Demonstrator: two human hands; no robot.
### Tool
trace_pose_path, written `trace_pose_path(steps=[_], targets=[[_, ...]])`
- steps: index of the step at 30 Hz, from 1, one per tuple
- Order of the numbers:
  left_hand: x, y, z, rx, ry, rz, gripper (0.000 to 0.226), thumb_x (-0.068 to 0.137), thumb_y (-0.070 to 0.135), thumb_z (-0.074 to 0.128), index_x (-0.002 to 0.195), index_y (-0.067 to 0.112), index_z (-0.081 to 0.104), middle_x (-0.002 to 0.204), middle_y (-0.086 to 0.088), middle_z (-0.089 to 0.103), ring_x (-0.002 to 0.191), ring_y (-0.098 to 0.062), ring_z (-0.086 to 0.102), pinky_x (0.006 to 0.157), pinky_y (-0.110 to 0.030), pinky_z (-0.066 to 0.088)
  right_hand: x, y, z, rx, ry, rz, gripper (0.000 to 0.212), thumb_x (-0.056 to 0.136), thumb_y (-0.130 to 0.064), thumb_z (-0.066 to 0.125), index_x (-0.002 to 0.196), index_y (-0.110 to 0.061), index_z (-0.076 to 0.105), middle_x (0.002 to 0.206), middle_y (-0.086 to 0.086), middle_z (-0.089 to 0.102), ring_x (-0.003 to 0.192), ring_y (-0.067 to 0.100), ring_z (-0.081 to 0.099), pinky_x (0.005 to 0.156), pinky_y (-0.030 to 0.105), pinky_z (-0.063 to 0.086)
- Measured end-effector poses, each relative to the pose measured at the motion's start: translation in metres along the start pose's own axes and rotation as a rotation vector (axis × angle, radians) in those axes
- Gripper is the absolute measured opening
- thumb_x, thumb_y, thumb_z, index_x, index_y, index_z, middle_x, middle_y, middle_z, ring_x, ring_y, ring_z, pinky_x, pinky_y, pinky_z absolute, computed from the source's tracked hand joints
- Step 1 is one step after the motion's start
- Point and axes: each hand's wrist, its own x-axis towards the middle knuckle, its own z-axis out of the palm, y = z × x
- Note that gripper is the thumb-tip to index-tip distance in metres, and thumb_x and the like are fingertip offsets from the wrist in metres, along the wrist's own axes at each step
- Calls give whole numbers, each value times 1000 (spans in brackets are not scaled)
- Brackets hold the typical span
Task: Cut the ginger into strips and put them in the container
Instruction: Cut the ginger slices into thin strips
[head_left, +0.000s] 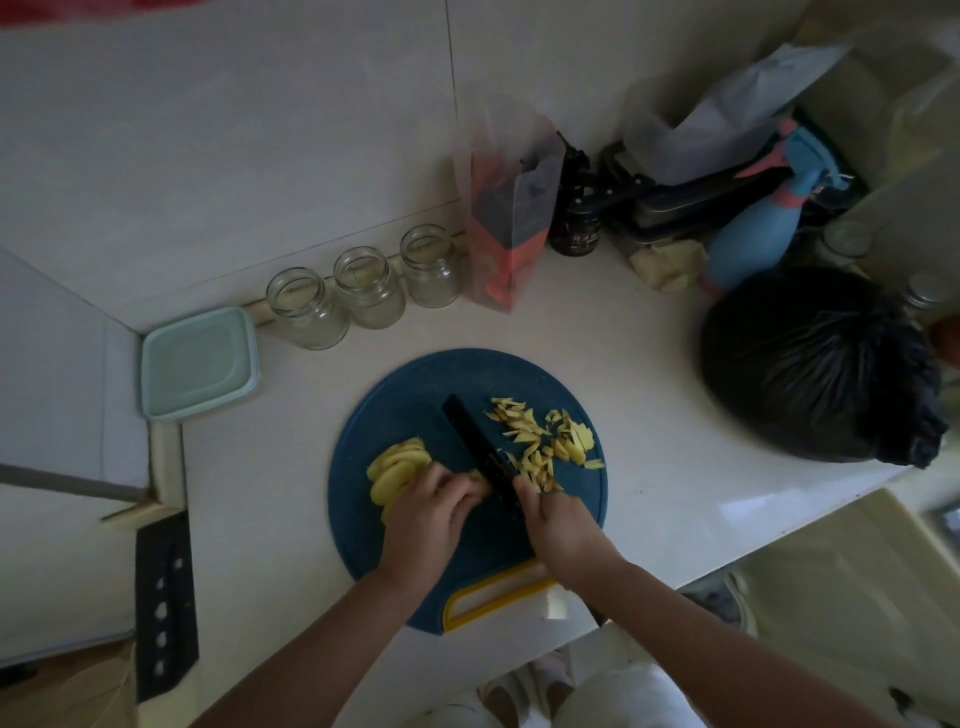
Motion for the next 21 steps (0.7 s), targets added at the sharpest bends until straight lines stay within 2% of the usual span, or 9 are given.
trace_pose_path(steps=[3, 7, 11, 15, 21], targets=[[0, 1, 0, 23, 0, -9, 26, 87, 33, 49, 83, 16, 68, 80, 3, 55, 70, -11, 57, 55, -25, 48, -3, 6, -5, 133, -10, 52, 55, 99, -52, 27, 71, -10, 51, 63, 3, 50, 51, 10, 46, 54, 20, 39], [-1, 4, -3, 16, -2, -20, 23, 87, 31, 51, 83, 17, 68, 80, 3, 56, 71, -11, 57, 55, -23, 47, -14, 14, -6, 80, -17, -26, 57, 97, -53, 29, 61, -12, 43, 52, 0, 40, 43, 7, 35, 52, 23, 34], [-1, 7, -5, 12, 12, -12, 4, 80, 20, 68, 79, 18, 65, 79, 3, 56, 69, -11, 56, 56, -18, 39, -23, 16, -5, -35, 16, -109, 55, 98, -51, 30, 58, -13, 39, 50, -1, 37, 43, 10, 33, 51, 21, 30], [-1, 8, -4, 41, 23, 3, 13, 74, 14, 78, 76, 16, 65, 77, 2, 56, 66, -13, 56, 55, -18, 37, -27, 16, -4, -49, 32, -144, 55, 98, -50, 30, 58, -13, 37, 50, 0, 35, 45, 12, 31, 53, 26, 32], [-1, 9, -5, 62, 33, 5, 13, 73, 16, 77, 78, 15, 65, 76, 1, 56, 66, -12, 56, 56, -15, 35, -33, 13, -3, -81, 13, -176, 55, 96, -52, 26, 57, -15, 34, 50, -1, 32, 45, 13, 30, 56, 30, 34]])
